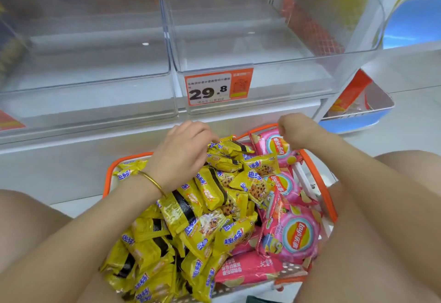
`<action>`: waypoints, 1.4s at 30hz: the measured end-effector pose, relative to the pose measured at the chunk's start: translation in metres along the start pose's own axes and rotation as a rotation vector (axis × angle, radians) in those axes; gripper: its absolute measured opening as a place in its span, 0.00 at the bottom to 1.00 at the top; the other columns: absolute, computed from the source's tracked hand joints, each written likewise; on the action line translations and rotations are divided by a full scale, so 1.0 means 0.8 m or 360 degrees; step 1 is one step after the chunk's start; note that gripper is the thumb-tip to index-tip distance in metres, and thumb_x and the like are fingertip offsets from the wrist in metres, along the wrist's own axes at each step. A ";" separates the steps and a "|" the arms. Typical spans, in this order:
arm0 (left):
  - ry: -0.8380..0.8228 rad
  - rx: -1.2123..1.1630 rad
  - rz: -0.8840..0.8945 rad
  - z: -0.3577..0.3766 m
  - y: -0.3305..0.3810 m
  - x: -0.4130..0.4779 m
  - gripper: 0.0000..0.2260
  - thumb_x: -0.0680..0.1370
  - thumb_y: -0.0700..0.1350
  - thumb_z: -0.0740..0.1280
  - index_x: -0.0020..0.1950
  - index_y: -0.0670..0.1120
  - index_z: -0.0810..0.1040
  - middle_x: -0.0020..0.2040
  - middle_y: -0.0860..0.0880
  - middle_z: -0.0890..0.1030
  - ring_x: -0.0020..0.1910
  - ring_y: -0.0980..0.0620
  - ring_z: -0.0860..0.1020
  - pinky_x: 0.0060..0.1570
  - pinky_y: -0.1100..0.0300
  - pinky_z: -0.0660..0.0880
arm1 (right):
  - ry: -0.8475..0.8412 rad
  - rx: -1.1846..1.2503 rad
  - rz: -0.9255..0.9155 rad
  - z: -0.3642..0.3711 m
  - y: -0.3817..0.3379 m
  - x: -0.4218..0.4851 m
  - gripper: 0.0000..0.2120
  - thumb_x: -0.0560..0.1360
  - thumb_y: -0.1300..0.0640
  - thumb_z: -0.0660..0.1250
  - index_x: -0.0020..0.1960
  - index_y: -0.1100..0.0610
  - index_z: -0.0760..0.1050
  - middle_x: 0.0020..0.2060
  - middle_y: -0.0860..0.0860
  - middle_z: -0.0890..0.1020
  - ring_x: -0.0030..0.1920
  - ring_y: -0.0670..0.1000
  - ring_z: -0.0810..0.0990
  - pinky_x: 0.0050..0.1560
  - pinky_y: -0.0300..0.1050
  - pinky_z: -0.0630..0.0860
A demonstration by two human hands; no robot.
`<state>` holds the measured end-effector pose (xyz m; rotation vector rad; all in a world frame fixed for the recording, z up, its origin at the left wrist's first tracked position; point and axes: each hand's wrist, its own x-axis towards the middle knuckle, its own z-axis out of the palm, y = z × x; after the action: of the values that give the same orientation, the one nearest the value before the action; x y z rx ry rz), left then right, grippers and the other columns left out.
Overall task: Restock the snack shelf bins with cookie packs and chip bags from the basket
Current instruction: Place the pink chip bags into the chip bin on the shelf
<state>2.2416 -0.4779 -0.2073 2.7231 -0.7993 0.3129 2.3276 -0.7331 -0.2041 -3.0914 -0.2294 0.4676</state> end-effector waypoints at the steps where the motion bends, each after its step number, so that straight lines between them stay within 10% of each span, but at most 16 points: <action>1: -0.0013 -0.0025 -0.0009 0.003 -0.002 0.002 0.14 0.74 0.42 0.54 0.52 0.46 0.77 0.50 0.48 0.78 0.49 0.43 0.76 0.48 0.47 0.73 | 0.0036 -0.0012 0.0105 0.005 0.005 0.006 0.11 0.75 0.68 0.59 0.56 0.65 0.74 0.57 0.61 0.77 0.58 0.60 0.76 0.51 0.47 0.72; 16: -0.0093 -0.0207 -0.0009 0.020 0.023 0.023 0.14 0.75 0.46 0.54 0.52 0.49 0.78 0.51 0.51 0.77 0.52 0.48 0.74 0.52 0.52 0.71 | -0.0081 0.1451 0.0908 0.072 0.046 0.029 0.27 0.81 0.46 0.53 0.62 0.70 0.71 0.45 0.61 0.73 0.44 0.58 0.73 0.43 0.50 0.73; 21: -0.0193 -0.0264 -0.0006 0.037 0.059 0.075 0.17 0.73 0.48 0.52 0.51 0.48 0.78 0.51 0.50 0.76 0.53 0.48 0.72 0.54 0.53 0.69 | -0.0238 0.2098 0.0999 0.052 0.048 0.014 0.17 0.79 0.49 0.61 0.40 0.61 0.74 0.19 0.51 0.77 0.18 0.49 0.76 0.17 0.36 0.71; 25: -0.0246 -0.0289 -0.0011 0.049 0.085 0.113 0.11 0.74 0.40 0.60 0.54 0.47 0.78 0.53 0.48 0.76 0.55 0.45 0.72 0.56 0.50 0.68 | -0.0243 0.2337 0.0956 0.049 0.057 0.014 0.16 0.79 0.54 0.63 0.35 0.59 0.71 0.25 0.53 0.76 0.25 0.51 0.76 0.18 0.39 0.73; 30: -0.0298 -0.0327 -0.0095 0.052 0.102 0.134 0.11 0.74 0.41 0.61 0.55 0.48 0.78 0.55 0.47 0.75 0.58 0.45 0.71 0.59 0.48 0.68 | 0.0445 0.1391 0.0651 0.048 0.066 0.025 0.19 0.79 0.55 0.59 0.30 0.57 0.66 0.30 0.57 0.71 0.32 0.55 0.70 0.35 0.45 0.64; 33: -0.0322 -0.0340 -0.0221 0.048 0.105 0.138 0.13 0.75 0.41 0.61 0.59 0.48 0.76 0.58 0.47 0.74 0.60 0.46 0.70 0.61 0.49 0.68 | 0.0774 0.0719 0.0536 0.025 0.066 0.013 0.14 0.80 0.51 0.57 0.46 0.57 0.79 0.48 0.59 0.77 0.50 0.60 0.76 0.41 0.46 0.66; 42: -0.0277 -0.0647 -0.0589 0.029 0.114 0.138 0.28 0.75 0.49 0.69 0.71 0.42 0.64 0.67 0.44 0.69 0.65 0.47 0.70 0.64 0.54 0.67 | 0.0839 0.0037 0.0082 -0.038 0.058 -0.070 0.13 0.80 0.50 0.58 0.54 0.53 0.79 0.52 0.54 0.79 0.55 0.59 0.77 0.40 0.46 0.67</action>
<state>2.2851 -0.6133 -0.1786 2.4582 -0.3345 -0.1543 2.2901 -0.7865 -0.1603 -3.0599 -0.1327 -0.3457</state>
